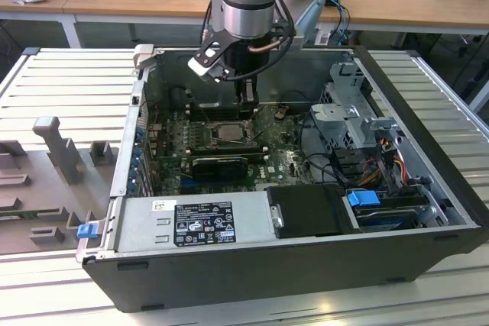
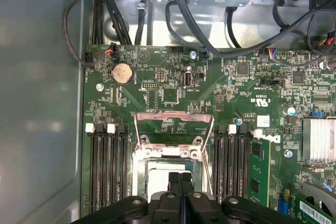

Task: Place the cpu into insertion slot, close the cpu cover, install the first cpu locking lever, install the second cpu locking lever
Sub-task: 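Close the cpu cover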

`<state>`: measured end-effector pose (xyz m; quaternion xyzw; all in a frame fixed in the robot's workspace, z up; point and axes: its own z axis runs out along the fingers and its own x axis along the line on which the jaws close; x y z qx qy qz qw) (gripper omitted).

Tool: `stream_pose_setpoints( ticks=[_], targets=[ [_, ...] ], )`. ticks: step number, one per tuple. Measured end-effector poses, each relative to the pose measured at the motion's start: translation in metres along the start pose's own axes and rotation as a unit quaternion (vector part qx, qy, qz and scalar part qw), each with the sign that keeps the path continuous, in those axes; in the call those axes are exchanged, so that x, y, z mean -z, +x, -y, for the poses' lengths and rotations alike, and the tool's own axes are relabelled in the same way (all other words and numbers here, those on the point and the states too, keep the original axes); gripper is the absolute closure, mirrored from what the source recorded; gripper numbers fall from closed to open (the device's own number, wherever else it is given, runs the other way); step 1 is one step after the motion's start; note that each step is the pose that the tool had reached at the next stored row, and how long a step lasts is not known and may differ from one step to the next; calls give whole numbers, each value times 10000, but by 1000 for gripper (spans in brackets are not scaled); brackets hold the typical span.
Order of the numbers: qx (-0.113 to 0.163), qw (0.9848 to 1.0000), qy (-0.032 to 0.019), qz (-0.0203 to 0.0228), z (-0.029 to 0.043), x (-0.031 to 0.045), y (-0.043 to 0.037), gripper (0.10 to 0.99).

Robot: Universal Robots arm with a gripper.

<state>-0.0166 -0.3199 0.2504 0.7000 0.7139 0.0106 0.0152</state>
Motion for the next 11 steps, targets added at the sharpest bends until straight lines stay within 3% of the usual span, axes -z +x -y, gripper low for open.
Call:
stream_pose_setpoints(
  ticks=[11],
  targets=[
    [0,10000,0,-4,-114,-4,-2,980]
  ],
)
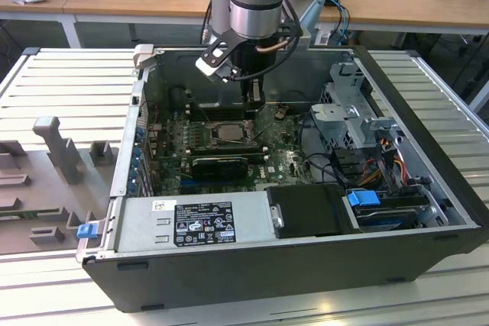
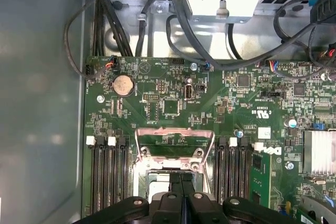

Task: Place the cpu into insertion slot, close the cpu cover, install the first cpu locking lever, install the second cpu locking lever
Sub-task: 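Close the cpu cover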

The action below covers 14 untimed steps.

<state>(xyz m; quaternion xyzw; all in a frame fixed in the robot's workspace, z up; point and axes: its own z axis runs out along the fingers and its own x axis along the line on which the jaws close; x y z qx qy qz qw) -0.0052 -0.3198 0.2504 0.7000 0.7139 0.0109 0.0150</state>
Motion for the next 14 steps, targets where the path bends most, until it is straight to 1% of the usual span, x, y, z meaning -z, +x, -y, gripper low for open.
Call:
stream_pose_setpoints(
  ticks=[11,14],
  targets=[
    [0,10000,0,-2,-104,-4,-2,980],
    [0,10000,0,-3,-149,-6,-3,980]
  ],
)
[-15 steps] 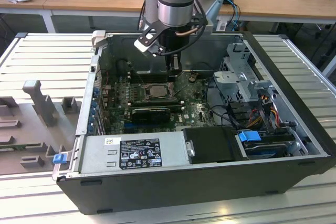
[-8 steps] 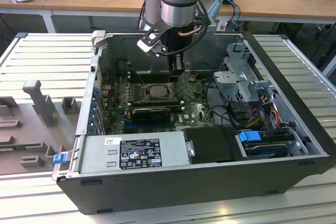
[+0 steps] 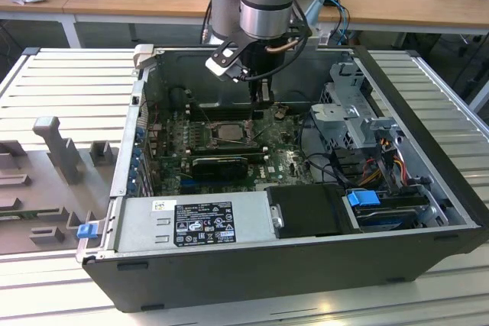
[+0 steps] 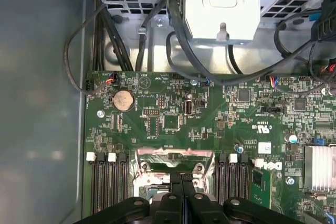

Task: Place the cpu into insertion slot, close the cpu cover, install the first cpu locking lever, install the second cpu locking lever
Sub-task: 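Close the cpu cover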

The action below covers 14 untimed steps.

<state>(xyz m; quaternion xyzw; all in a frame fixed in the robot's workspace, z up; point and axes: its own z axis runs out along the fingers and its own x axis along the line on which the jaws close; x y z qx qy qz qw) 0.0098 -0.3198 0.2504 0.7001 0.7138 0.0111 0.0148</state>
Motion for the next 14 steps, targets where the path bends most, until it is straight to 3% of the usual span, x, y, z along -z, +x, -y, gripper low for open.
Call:
stream_pose_setpoints(
  ticks=[14],
  targets=[
    [0,10000,3,2,-124,-1,0,980]
  ],
)
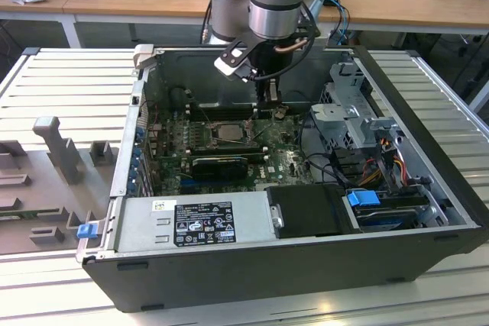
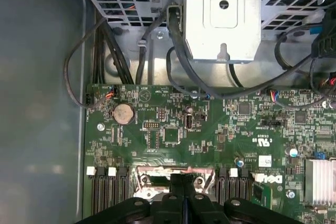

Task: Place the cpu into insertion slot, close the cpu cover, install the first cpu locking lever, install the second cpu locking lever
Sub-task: 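Close the cpu cover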

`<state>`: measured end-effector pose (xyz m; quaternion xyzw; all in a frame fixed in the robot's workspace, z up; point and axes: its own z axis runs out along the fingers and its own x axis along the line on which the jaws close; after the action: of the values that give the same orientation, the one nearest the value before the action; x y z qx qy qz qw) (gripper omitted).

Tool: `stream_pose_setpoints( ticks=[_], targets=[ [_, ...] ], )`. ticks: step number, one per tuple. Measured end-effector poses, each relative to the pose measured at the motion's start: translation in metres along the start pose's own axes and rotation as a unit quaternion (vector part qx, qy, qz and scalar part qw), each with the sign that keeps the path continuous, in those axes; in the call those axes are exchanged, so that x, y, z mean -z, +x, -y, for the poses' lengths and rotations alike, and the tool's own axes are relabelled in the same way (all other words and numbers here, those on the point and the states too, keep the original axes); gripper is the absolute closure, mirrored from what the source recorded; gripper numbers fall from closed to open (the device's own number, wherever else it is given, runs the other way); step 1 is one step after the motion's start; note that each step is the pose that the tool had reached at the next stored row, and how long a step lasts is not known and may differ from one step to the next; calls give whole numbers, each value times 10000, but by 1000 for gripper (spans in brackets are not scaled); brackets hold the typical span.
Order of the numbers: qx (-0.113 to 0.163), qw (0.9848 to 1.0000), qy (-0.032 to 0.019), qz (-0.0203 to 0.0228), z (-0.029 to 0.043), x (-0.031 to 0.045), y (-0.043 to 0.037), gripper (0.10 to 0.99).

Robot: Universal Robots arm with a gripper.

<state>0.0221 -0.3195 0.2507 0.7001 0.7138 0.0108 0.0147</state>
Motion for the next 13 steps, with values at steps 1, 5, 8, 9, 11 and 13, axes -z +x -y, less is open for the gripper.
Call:
stream_pose_setpoints(
  ticks=[1,5,8,9,11,13],
  targets=[
    [0,10000,0,-1,0,10,0,980],
    [0,10000,0,-1,-4,114,0,980],
    [0,10000,0,0,-5,141,-1,980],
    [0,10000,0,-1,-7,186,-1,980],
    [1,10000,0,-3,-15,263,-1,980],
    [0,10000,2,-1,-33,263,-2,980]
  ],
)
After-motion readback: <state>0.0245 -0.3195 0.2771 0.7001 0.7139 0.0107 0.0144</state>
